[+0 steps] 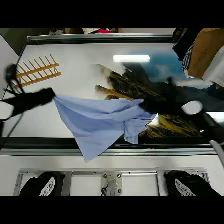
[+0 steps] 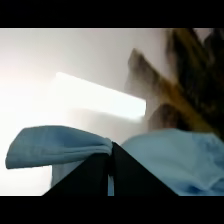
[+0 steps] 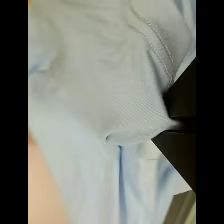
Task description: Fold the clothes and pants, and hang the long-sleeved shirts on hangers.
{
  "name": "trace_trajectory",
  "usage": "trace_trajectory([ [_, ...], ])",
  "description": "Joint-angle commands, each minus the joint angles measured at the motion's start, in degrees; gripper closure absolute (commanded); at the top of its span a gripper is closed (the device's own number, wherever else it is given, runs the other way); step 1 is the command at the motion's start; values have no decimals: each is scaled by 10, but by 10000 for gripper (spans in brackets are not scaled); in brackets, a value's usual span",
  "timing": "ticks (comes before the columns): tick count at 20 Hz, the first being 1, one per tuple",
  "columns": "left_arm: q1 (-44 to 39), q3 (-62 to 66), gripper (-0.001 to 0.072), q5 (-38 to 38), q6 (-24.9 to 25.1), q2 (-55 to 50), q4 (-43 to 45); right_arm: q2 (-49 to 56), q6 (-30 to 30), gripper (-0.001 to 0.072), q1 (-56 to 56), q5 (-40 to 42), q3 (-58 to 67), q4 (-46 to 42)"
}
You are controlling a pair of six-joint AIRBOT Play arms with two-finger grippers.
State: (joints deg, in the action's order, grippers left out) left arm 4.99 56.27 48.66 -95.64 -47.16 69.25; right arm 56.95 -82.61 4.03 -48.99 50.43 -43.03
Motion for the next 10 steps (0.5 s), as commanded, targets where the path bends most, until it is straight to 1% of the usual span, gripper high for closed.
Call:
trace_trajectory([
  [1, 36, 129, 702, 5, -4, 88, -4, -90, 36, 691, -102, -179, 178, -33],
  [3, 35, 196, 701, 8, -10, 139, -6, -130, 31, 691, -147, -236, 279, -33],
  [6, 36, 263, 702, 3, -13, 202, -19, -190, 22, 691, -172, -230, 377, -50],
  [10, 36, 330, 702, -2, -14, 238, -18, -244, -44, 692, -181, -228, 424, -115],
])
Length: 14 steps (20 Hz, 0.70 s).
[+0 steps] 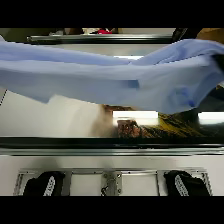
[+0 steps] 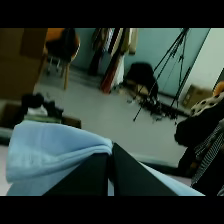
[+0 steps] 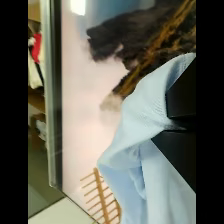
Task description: Fold the clothes and pants, and hang the long-sleeved shirts on hangers.
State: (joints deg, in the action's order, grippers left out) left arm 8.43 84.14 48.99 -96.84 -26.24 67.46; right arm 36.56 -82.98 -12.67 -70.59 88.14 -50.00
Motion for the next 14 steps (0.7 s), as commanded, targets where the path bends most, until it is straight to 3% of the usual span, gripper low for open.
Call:
trace_trajectory([
  [1, 1, 66, 702, -6, -2, 26, 1, -49, -55, 691, -14, -12, 49, -54],
  [8, 1, 97, 701, 10, -2, -110, 0, -28, -198, 691, -14, -28, 37, -53],
  [12, -3, 16, 702, 7, -3, -236, -2, 56, -203, 691, -6, -50, -48, -54],
  [14, -22, -22, 701, -17, -5, -315, -2, 127, -171, 691, 15, -45, -109, -53],
])
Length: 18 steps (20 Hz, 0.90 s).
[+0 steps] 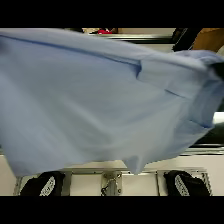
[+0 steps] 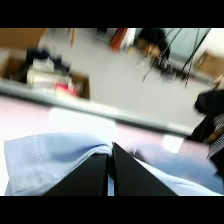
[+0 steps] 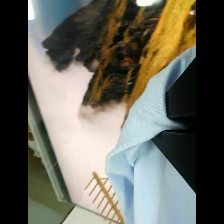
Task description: Fold the clothes and pants, and hang the long-sleeved shirts on hangers.
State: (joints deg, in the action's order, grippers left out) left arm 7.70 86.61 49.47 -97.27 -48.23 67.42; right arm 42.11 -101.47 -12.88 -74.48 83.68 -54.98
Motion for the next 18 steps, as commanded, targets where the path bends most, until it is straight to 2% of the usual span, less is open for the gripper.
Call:
trace_trajectory([
  [1, -32, -56, 701, -38, -1, -137, 0, 120, 31, 691, 33, 2, -89, -3],
  [4, -82, -42, 702, -132, 40, -273, 5, 275, 109, 691, 67, 123, -98, -3],
  [7, -99, 44, 701, -197, 60, -406, 5, 394, 111, 676, 68, 276, -61, 7],
  [8, -99, 82, 691, -195, 60, -447, 3, 418, 111, 564, 68, 302, -46, 20],
  [9, -99, 115, 411, -183, 54, -478, -2, 437, 111, 320, 68, 320, -32, 42],
  [10, -99, 142, 31, -167, 29, -502, -1, 449, 111, 95, 66, 332, -18, 64],
  [11, -97, 165, -13, -141, 6, -518, 1, 451, 111, 64, 59, 338, -8, 73],
  [13, -76, 203, -13, -69, 2, -525, 7, 435, 121, 64, 35, 337, 5, 72],
  [15, -39, 221, 100, 36, 2, -507, 19, 391, 143, 65, -1, 294, 4, 70],
  [17, -4, 176, 100, 109, 1, -467, 62, 339, 198, 65, -26, 217, -2, 56],
  [18, 10, 130, 100, 122, -10, -440, 86, 308, 215, 65, -32, 178, -15, 40],
])
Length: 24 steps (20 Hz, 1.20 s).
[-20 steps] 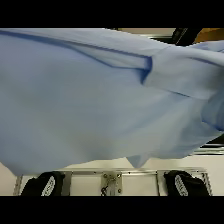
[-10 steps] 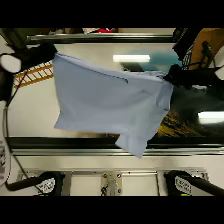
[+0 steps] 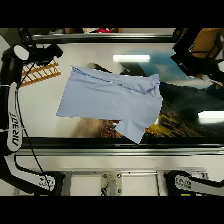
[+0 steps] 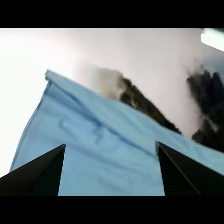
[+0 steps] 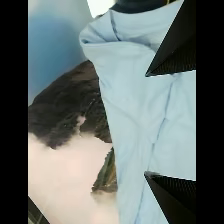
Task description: Fold the clothes and pants, and hang the long-sleeved shirts on hangers.
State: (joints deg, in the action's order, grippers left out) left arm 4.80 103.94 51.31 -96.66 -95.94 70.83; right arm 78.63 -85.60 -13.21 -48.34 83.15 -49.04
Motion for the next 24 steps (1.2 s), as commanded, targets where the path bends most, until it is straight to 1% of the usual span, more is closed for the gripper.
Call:
trace_trajectory([
  [1, 54, -106, 100, 107, -38, 69, 73, -87, 65, 65, -29, -112, -28, -37],
  [3, 80, -249, 100, 83, -73, 130, 74, -149, 68, 65, -24, -145, -82, -48],
  [6, 114, -444, 100, 23, -137, 191, 56, -220, 68, 65, -11, -139, -157, -48],
  [8, 141, -542, 100, -40, -144, 210, -24, -246, 68, 65, 1, -134, -188, -47],
  [10, 159, -596, 100, -81, -137, 210, -107, -254, 68, 65, 10, -135, -198, -48],
  [12, 158, -627, 100, -120, -118, 209, -150, -254, 68, 65, 17, -134, -199, -47],
  [15, 138, -640, 100, -160, -117, 202, -155, -254, 68, 65, 23, -134, -199, -47],
  [19, 105, -601, 101, -143, -116, 150, -154, -254, 68, 66, 23, -135, -199, -47],
  [24, 60, -538, 105, -154, -117, 101, -150, -254, 67, 65, 22, -139, -199, -48],
])
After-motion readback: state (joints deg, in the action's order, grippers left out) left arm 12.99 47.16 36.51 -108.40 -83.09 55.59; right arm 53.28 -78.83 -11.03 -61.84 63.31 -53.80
